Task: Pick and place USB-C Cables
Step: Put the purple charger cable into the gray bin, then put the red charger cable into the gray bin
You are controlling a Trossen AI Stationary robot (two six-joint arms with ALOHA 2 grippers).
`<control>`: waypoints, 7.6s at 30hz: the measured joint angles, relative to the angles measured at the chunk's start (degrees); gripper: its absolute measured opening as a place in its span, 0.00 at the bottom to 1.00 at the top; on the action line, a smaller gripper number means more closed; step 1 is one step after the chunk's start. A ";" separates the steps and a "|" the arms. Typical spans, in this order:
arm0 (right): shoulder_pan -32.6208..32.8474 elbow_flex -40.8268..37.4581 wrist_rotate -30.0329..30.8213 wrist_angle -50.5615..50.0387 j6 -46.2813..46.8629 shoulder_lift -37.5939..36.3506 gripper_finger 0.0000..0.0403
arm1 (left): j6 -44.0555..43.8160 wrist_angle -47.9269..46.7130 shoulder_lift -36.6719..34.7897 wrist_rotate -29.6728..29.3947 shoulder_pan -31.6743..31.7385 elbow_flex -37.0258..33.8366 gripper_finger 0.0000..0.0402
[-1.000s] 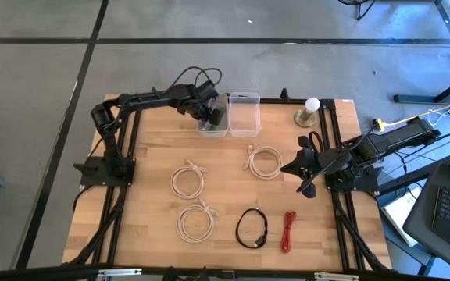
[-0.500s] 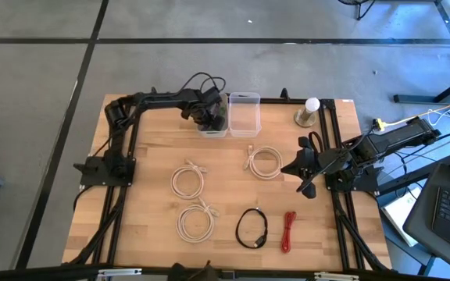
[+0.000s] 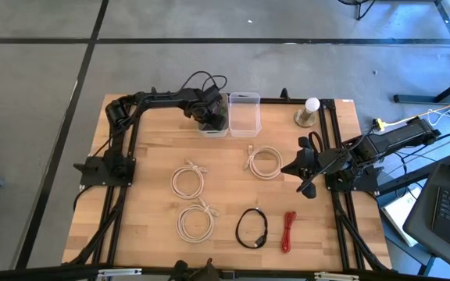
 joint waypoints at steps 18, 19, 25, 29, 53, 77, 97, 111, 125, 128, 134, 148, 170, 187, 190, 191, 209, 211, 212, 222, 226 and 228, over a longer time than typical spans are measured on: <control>0.02 0.00 -0.22 -3.51 3.00 0.00 0.05 | 5.49 -4.92 -20.49 8.43 -5.53 9.51 0.44; 0.05 0.00 -0.22 -4.71 4.27 0.00 0.05 | 6.45 -6.00 -22.60 7.00 -8.15 9.51 0.44; 3.19 -0.21 -0.47 -10.84 19.07 0.54 0.05 | 7.59 -12.73 -30.07 -13.09 -28.31 9.49 0.43; 8.25 -4.20 -5.82 -6.24 30.33 1.44 0.05 | 5.11 -17.34 -30.51 -29.48 -40.41 9.44 0.42; 16.35 -12.46 -17.10 18.74 -18.41 17.90 0.05 | -4.08 -24.05 -27.06 -45.06 -57.52 9.40 0.39; 16.06 10.89 -9.20 -17.91 -40.13 43.25 0.39 | -4.05 -24.92 -27.10 -47.04 -57.09 9.40 0.37; 21.37 12.92 -16.70 -10.25 -26.23 45.72 0.45 | -4.05 -25.07 -27.10 -46.49 -57.09 9.40 0.37; 22.51 12.91 -19.52 -9.10 -24.02 54.35 0.45 | -4.05 -25.16 -27.09 -46.42 -57.09 9.40 0.37; 22.42 13.05 -16.87 -6.59 -22.18 56.65 0.27 | -4.00 -25.79 -24.41 -45.29 -57.09 9.40 0.37; 22.38 13.15 -15.97 -7.19 -20.18 56.54 0.09 | -4.59 -26.05 -24.13 -44.64 -57.09 9.38 0.37; 22.16 13.89 -6.06 -19.48 -10.14 53.35 0.06 | -3.69 -26.04 -24.50 -44.77 -57.16 9.38 0.37; 25.88 19.69 28.00 -23.81 5.05 27.88 0.06 | 4.25 -22.02 -24.50 -53.65 -56.72 9.38 0.37; 16.83 19.69 32.06 15.40 -48.49 15.02 0.06 | 44.91 42.62 -24.12 0.18 -40.93 3.04 0.38; 2.40 19.69 14.01 25.97 -54.29 16.25 0.06 | 47.27 44.52 -24.13 1.97 -39.36 3.04 0.45; 1.14 19.67 11.65 26.18 -53.42 17.45 0.06 | 47.66 44.64 -24.07 1.74 -39.36 3.06 0.45; 0.77 19.67 10.92 26.34 -52.76 17.74 0.06 | 47.66 44.74 -24.06 1.73 -39.31 3.06 0.45; -1.29 19.71 8.95 27.01 -50.80 19.43 0.04 | 52.38 45.55 -24.22 0.41 -38.87 3.12 0.08; -1.28 19.71 9.95 26.74 -50.77 19.44 0.06 | 52.52 45.30 -24.22 0.03 -38.73 3.13 0.08; -1.27 19.71 10.19 26.77 -50.82 19.45 0.08 | 52.58 45.27 -24.22 -0.39 -38.77 3.13 0.08; 2.06 19.69 24.34 23.70 -55.82 18.91 0.54 | 52.57 40.50 -24.17 -5.88 -38.66 3.05 0.06; 5.10 19.69 39.16 16.89 -55.56 18.64 0.63 | 50.70 33.23 -24.65 -13.52 -37.28 3.06 0.06; 6.72 19.69 48.02 12.36 -54.09 18.54 0.65 | 49.05 29.00 -24.65 -16.91 -36.27 3.03 0.06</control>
